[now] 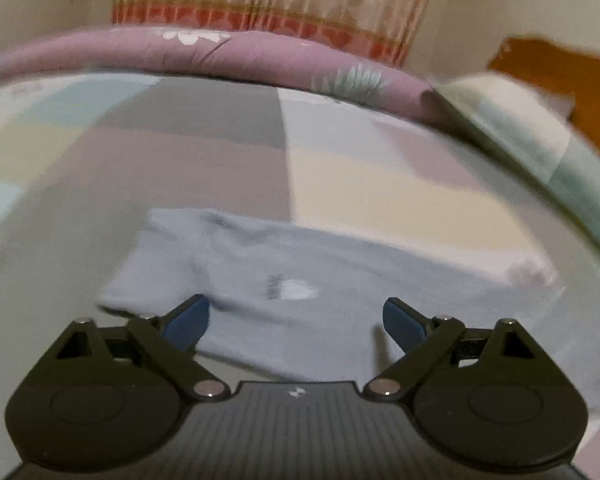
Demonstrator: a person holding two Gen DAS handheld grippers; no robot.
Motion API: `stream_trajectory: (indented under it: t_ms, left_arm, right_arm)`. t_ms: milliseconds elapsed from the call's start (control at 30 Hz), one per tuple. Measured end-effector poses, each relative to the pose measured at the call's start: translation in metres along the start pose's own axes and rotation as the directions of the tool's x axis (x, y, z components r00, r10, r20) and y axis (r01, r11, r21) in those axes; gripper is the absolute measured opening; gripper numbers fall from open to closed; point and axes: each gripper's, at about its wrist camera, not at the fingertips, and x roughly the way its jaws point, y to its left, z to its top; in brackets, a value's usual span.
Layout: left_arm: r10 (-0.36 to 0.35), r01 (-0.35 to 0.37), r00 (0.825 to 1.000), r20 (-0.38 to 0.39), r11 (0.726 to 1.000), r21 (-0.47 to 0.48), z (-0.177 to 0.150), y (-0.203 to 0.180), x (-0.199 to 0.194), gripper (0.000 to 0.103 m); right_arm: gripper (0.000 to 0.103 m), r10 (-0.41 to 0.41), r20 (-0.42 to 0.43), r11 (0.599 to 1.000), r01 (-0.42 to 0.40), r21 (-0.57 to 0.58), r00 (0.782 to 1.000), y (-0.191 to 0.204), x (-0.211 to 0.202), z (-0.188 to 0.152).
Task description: Fold clothes
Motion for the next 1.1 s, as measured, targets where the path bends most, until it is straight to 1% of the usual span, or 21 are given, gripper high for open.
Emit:
stream_trajectory:
  t_ms: [100, 167, 200, 267, 333, 367, 400, 500, 533, 567, 633, 667, 733, 767, 833, 867, 900, 967, 1033, 1067, 1100]
  left_arm:
    - [0.023, -0.02, 0.999, -0.041, 0.996, 0.085, 0.002, 0.001, -0.002, 0.085]
    - [0.075, -0.064, 0.993, -0.091, 0.991, 0.121, 0.011, -0.007, -0.002, 0.084]
    - [0.096, -0.082, 0.99, -0.101, 0.988, 0.128, 0.016, -0.012, -0.002, 0.084]
    - [0.115, -0.102, 0.99, -0.078, 0.983, 0.151, 0.025, -0.029, -0.007, 0.085]
    - [0.058, -0.049, 0.997, -0.049, 0.985, 0.164, 0.031, -0.043, -0.004, 0.09]
    - [0.031, -0.022, 0.998, -0.052, 0.986, 0.167, 0.033, -0.052, 0.002, 0.09]
    - [0.026, -0.015, 0.998, -0.063, 0.984, 0.178, 0.032, -0.059, 0.009, 0.09]
    - [0.072, -0.041, 0.99, -0.121, 0.97, 0.241, 0.019, -0.075, 0.036, 0.092]
    - [0.081, -0.052, 0.991, -0.107, 0.968, 0.247, 0.014, -0.075, 0.037, 0.093]
    - [0.078, -0.056, 0.993, -0.093, 0.973, 0.223, 0.011, -0.071, 0.033, 0.093]
    - [0.1, -0.078, 0.989, -0.11, 0.978, 0.191, 0.014, -0.068, 0.026, 0.089]
    - [0.105, -0.082, 0.988, -0.109, 0.977, 0.196, 0.016, -0.071, 0.021, 0.089]
    - [0.078, -0.056, 0.994, -0.078, 0.965, 0.255, 0.018, -0.083, 0.009, 0.091]
    - [0.073, -0.052, 0.995, -0.065, 0.956, 0.289, 0.018, -0.091, 0.008, 0.091]
    - [0.084, -0.055, 0.994, -0.072, 0.94, 0.336, 0.018, -0.104, 0.016, 0.091]
    - [0.088, -0.052, 0.992, -0.091, 0.939, 0.341, 0.016, -0.106, 0.022, 0.091]
    - [0.086, -0.042, 0.99, -0.115, 0.941, 0.336, 0.014, -0.106, 0.027, 0.091]
    - [0.068, -0.027, 0.989, -0.13, 0.955, 0.297, 0.009, -0.098, 0.032, 0.092]
    - [0.045, -0.01, 0.99, -0.132, 0.966, 0.258, 0.009, -0.09, 0.029, 0.092]
    - [0.037, -0.003, 0.99, -0.134, 0.969, 0.246, 0.009, -0.087, 0.027, 0.092]
    - [0.042, -0.006, 0.99, -0.138, 0.967, 0.254, 0.01, -0.088, 0.027, 0.092]
  right_arm:
    - [0.063, -0.051, 0.021, 0.998, 0.05, 0.031, 0.998, -0.017, -0.018, -0.007]
    - [0.065, -0.108, 0.022, 0.993, 0.107, 0.047, 0.994, -0.028, -0.028, -0.012]
    - [0.067, -0.133, 0.023, 0.99, 0.132, 0.056, 0.991, -0.033, -0.033, -0.015]
    - [0.072, -0.169, 0.013, 0.982, 0.167, 0.083, 0.986, -0.043, -0.043, -0.021]
    - [0.074, -0.194, -0.003, 0.975, 0.194, 0.112, 0.981, -0.051, -0.05, -0.029]
    - [0.074, -0.201, -0.019, 0.972, 0.201, 0.121, 0.979, -0.054, -0.051, -0.033]
    - [0.074, -0.206, -0.035, 0.969, 0.209, 0.129, 0.978, -0.057, -0.052, -0.037]
    - [0.074, -0.231, -0.071, 0.962, 0.238, 0.132, 0.97, -0.066, -0.055, -0.047]
    - [0.074, -0.245, -0.08, 0.957, 0.254, 0.137, 0.966, -0.071, -0.056, -0.05]
    - [0.074, -0.26, -0.089, 0.952, 0.271, 0.142, 0.962, -0.077, -0.056, -0.052]
    - [0.074, -0.291, -0.106, 0.937, 0.306, 0.171, 0.951, -0.097, -0.057, -0.053]
    - [0.074, -0.322, -0.118, 0.923, 0.34, 0.18, 0.939, -0.109, -0.057, -0.052]
    - [0.074, -0.392, -0.12, 0.891, 0.409, 0.199, 0.912, -0.135, -0.057, -0.047]
    - [0.074, -0.412, -0.116, 0.878, 0.428, 0.213, 0.904, -0.147, -0.056, -0.045]
    - [0.074, -0.459, -0.106, 0.854, 0.471, 0.219, 0.882, -0.172, -0.054, -0.041]
    - [0.074, -0.486, -0.1, 0.843, 0.496, 0.21, 0.868, -0.184, -0.053, -0.039]
    - [0.074, -0.492, -0.116, 0.839, 0.506, 0.2, 0.863, -0.2, -0.052, -0.037]
    - [0.072, -0.49, -0.12, 0.843, 0.505, 0.186, 0.863, -0.229, -0.051, -0.038]
    - [0.066, -0.475, -0.13, 0.86, 0.49, 0.14, 0.87, -0.253, -0.052, -0.043]
    - [0.062, -0.485, -0.14, 0.858, 0.5, 0.116, 0.863, -0.264, -0.052, -0.045]
    - [0.057, -0.464, -0.144, 0.872, 0.479, 0.102, 0.874, -0.272, -0.052, -0.048]
